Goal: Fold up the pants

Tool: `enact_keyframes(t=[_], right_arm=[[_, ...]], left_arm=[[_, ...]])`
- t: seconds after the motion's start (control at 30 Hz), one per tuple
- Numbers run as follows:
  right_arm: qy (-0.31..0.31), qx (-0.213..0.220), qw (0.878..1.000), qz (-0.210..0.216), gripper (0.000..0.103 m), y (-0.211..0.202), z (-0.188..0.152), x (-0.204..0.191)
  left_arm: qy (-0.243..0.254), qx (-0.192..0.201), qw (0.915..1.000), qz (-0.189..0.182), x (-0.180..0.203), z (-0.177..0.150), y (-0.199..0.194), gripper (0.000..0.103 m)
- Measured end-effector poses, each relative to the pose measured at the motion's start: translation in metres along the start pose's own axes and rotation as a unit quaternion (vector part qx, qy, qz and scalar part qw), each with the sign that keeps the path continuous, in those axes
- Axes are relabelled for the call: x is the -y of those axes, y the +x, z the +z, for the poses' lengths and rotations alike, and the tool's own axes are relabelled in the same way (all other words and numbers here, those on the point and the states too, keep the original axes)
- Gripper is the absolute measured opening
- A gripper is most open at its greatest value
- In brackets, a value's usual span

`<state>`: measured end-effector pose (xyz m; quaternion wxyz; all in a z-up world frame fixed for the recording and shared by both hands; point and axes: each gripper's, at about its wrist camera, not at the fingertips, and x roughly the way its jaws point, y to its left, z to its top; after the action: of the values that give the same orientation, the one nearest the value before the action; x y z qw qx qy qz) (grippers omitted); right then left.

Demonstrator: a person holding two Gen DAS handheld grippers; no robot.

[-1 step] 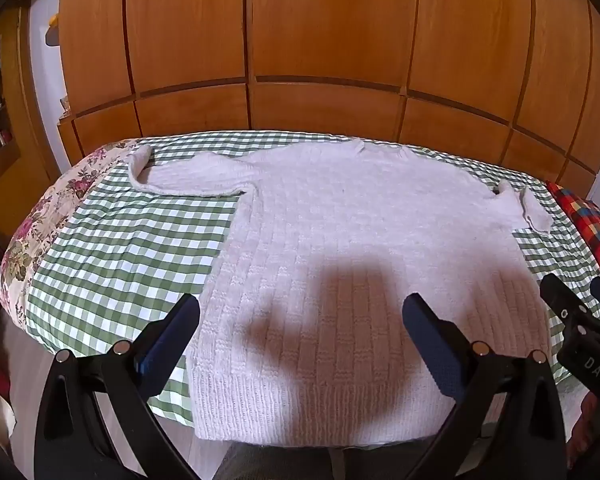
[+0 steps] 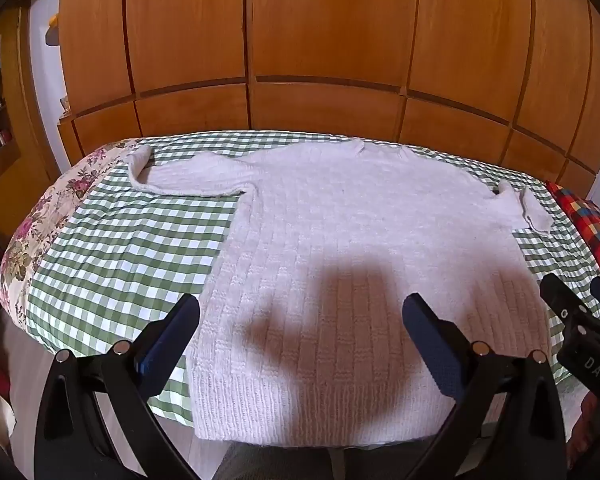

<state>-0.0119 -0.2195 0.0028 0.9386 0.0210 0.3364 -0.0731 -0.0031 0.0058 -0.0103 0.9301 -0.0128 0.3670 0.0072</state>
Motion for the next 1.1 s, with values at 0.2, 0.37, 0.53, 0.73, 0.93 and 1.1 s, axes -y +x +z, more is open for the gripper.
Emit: enact_keyframes(t=[0.2, 0.37, 0.53, 0.73, 0.93, 1.1], right_arm=[[-0.002, 0.003, 1.000, -0.002, 0.100, -0.0004, 0.0001, 0.0003], [-0.002, 0.000, 1.000, -0.002, 0.100, 0.0012, 0.0023, 0.0001], [0.001, -0.001, 1.000, -0.001, 0.100, 0.0023, 0.0000, 0.0026], [-0.001, -0.005, 1.000, -0.002, 0.100, 0.0057, -0.0009, -0.0024], [0.002, -0.004, 1.000, -0.002, 0.100, 0.0055, 0.0007, -0.0016], [0.005, -0.008, 1.000, -0.002, 0.100, 0.0076, 0.0004, -0.0005]], left_arm=[[0.001, -0.005, 1.0000, 0.001, 0.0026, 0.0054, 0.0010, 0.101], [0.001, -0.007, 1.0000, 0.001, 0.0020, 0.0048, 0.0025, 0.101], [0.002, -0.012, 0.9999, 0.002, 0.0030, 0.0051, 0.0042, 0.101], [0.008, -0.015, 0.9999, 0.000, 0.0057, 0.0050, 0.0065, 0.101], [0.005, -0.017, 0.9998, 0.002, 0.0052, 0.0045, 0.0072, 0.101], [0.003, -0.019, 0.9998, 0.001, 0.0062, 0.0042, 0.0089, 0.101]])
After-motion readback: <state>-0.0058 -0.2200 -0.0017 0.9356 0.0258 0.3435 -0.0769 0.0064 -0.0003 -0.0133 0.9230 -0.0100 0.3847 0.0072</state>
